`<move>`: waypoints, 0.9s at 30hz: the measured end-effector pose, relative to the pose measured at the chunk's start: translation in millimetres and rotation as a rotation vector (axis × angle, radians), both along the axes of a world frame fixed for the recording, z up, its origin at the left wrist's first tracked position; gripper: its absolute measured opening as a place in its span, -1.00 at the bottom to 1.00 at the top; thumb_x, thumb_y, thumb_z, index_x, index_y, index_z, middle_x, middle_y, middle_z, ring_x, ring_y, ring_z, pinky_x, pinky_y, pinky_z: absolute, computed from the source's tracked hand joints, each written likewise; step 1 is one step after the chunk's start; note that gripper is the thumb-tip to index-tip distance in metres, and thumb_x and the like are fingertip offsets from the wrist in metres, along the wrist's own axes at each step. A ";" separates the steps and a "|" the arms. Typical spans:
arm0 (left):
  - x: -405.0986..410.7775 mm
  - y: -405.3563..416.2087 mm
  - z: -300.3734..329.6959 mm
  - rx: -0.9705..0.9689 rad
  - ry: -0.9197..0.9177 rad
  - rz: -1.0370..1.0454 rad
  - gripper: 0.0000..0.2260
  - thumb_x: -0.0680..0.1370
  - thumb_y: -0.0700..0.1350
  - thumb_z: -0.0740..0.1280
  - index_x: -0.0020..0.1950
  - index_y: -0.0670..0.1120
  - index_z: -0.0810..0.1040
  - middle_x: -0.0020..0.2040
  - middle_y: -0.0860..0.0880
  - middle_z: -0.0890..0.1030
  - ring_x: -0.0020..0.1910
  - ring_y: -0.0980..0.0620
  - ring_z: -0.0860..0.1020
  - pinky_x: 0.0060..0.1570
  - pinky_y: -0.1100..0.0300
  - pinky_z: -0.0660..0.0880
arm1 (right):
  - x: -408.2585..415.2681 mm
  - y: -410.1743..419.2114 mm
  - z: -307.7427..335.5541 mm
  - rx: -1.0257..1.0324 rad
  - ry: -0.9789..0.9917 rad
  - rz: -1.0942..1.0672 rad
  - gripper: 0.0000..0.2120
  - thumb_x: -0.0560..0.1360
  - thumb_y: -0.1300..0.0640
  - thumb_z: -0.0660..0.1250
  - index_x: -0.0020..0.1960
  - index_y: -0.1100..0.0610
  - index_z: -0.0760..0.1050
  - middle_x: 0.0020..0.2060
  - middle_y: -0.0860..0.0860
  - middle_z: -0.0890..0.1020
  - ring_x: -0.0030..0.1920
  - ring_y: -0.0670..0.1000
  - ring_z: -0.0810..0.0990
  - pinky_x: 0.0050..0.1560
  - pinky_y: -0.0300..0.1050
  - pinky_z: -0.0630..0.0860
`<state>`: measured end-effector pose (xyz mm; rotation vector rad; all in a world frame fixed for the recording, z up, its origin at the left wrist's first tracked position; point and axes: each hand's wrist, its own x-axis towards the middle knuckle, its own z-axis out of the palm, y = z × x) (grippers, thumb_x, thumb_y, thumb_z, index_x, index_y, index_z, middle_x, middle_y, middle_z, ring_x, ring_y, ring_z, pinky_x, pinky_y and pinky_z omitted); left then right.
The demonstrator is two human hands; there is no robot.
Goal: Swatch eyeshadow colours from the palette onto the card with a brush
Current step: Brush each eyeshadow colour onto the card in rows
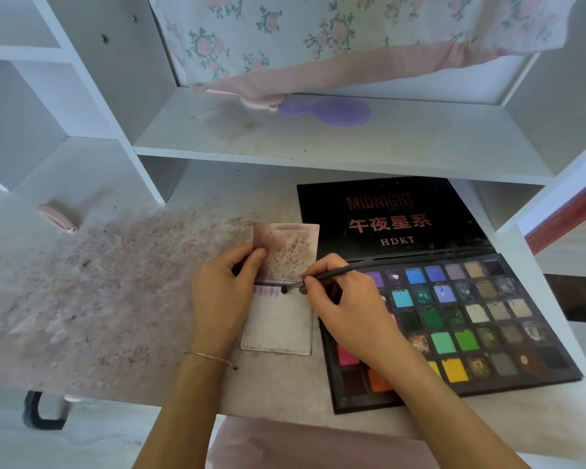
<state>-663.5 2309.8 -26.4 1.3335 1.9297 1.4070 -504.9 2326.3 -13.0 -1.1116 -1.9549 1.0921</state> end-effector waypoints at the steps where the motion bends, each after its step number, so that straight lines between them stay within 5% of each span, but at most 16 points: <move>1: 0.1 -0.2 0.0 -0.003 -0.005 0.000 -0.80 0.49 -0.12 0.34 0.02 0.18 0.54 -0.27 0.34 0.55 -0.23 0.27 0.56 -0.17 0.28 0.50 | 0.0 -0.1 -0.4 -0.004 -0.005 0.000 -0.82 0.50 0.15 0.24 -0.17 -0.12 0.36 -0.24 -0.07 0.58 -0.18 -0.15 0.55 -0.16 -0.33 0.51; 10: -0.7 -0.2 -2.1 0.002 0.004 0.002 -0.82 0.49 -0.13 0.34 0.07 0.00 0.61 -0.25 0.33 0.54 -0.23 0.28 0.55 -0.17 0.31 0.48 | 0.5 0.6 -0.4 -0.008 -0.012 0.004 -0.82 0.50 0.15 0.24 -0.18 -0.12 0.36 -0.24 -0.05 0.59 -0.19 -0.12 0.55 -0.16 -0.25 0.52; 18: -0.7 -0.7 -3.0 0.010 -0.003 -0.006 -0.81 0.49 -0.13 0.34 0.07 0.09 0.55 -0.27 0.40 0.51 -0.25 0.38 0.53 -0.19 0.37 0.46 | 1.0 1.0 -1.0 -0.010 -0.016 0.003 -0.82 0.49 0.14 0.25 -0.18 -0.12 0.36 -0.23 -0.04 0.59 -0.18 -0.14 0.54 -0.14 -0.29 0.51; 27: -0.7 -1.0 -1.6 0.025 0.021 -0.020 -0.79 0.49 -0.12 0.33 -0.04 0.22 0.54 -0.37 0.37 0.54 -0.28 0.24 0.55 -0.24 0.28 0.49 | 0.4 0.8 -0.4 -0.039 -0.017 0.008 -0.84 0.50 0.14 0.24 -0.17 -0.10 0.37 -0.23 0.03 0.61 -0.18 -0.08 0.56 -0.14 -0.21 0.52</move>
